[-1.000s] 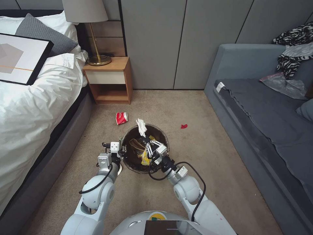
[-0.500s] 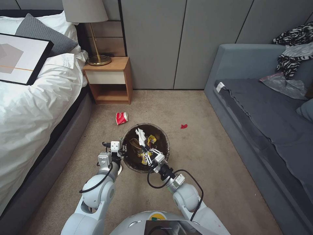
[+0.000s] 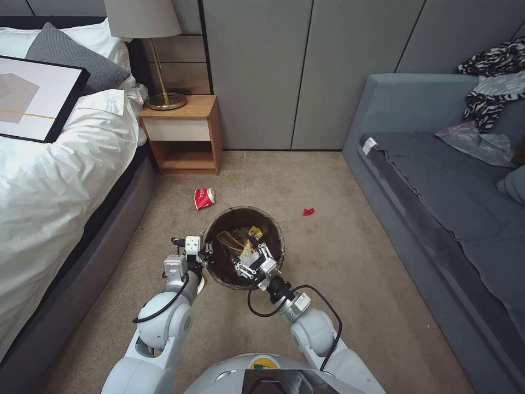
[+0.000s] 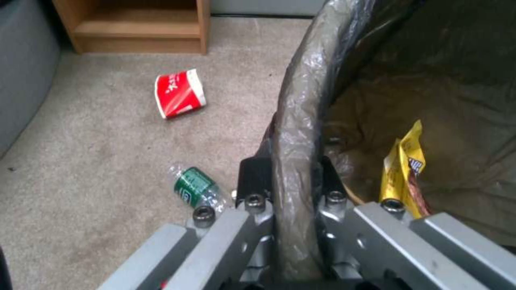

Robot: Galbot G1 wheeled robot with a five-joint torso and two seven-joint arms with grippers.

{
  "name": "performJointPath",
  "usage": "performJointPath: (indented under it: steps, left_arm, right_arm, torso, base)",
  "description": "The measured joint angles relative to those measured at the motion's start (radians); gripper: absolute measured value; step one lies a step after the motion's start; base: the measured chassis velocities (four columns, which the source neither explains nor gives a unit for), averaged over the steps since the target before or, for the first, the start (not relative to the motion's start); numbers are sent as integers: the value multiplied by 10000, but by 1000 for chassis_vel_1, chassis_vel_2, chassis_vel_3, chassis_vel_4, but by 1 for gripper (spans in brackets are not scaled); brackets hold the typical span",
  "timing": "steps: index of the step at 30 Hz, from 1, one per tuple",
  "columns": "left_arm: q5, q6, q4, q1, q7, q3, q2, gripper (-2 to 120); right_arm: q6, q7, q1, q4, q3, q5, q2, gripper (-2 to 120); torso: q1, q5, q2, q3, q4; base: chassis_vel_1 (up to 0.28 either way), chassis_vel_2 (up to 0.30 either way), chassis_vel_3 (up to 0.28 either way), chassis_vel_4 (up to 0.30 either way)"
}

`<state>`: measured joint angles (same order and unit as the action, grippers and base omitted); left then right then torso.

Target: Pick up the trash bin, then pick up the garbage from the floor and place it into the trash bin.

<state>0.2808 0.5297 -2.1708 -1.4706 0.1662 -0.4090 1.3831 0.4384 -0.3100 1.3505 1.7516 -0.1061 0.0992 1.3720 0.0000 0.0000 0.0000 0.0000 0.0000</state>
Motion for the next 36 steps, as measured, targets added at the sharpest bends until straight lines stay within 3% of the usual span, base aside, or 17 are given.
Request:
performJointPath:
  steps: [8, 24, 25, 28, 31, 36]
  left_arm:
    - [5, 5, 4, 13, -1, -13, -6, 3]
    - [10, 6, 21, 7, -8, -69, -24, 3]
    - [3, -6, 25, -20, -12, -134, -35, 3]
    - [1, -15, 31, -30, -15, -161, -40, 3]
    - [6, -49, 35, -50, -30, -269, -69, 3]
    - [20, -64, 38, -51, -34, -319, -80, 3]
  right_arm:
    - [16, -7, 23, 134, -26, 8, 6, 97]
    - [337, 623, 443, 1656, -737, -76, 180, 100]
    - [355, 1261, 651, 2195, -1178, -295, 268, 100]
    - [348, 1526, 806, 2400, -1340, -362, 286, 100]
    - [177, 2470, 1347, 2971, -1864, -459, 327, 100]
    - [183, 2790, 1536, 2994, -2246, -524, 399, 100]
  torso:
    - [0, 0, 0, 0, 0]
    - [0, 1, 0, 0, 2]
    - [0, -1, 0, 0, 1]
    - [0, 1, 0, 0, 0]
    - [0, 0, 0, 0, -1]
    - [0, 1, 0, 0, -1]
  base:
    - [0, 0, 0, 0]
    - [0, 0, 0, 0]
    - [0, 0, 0, 0]
    - [0, 0, 0, 0]
    - [0, 0, 0, 0]
    - [0, 0, 0, 0]
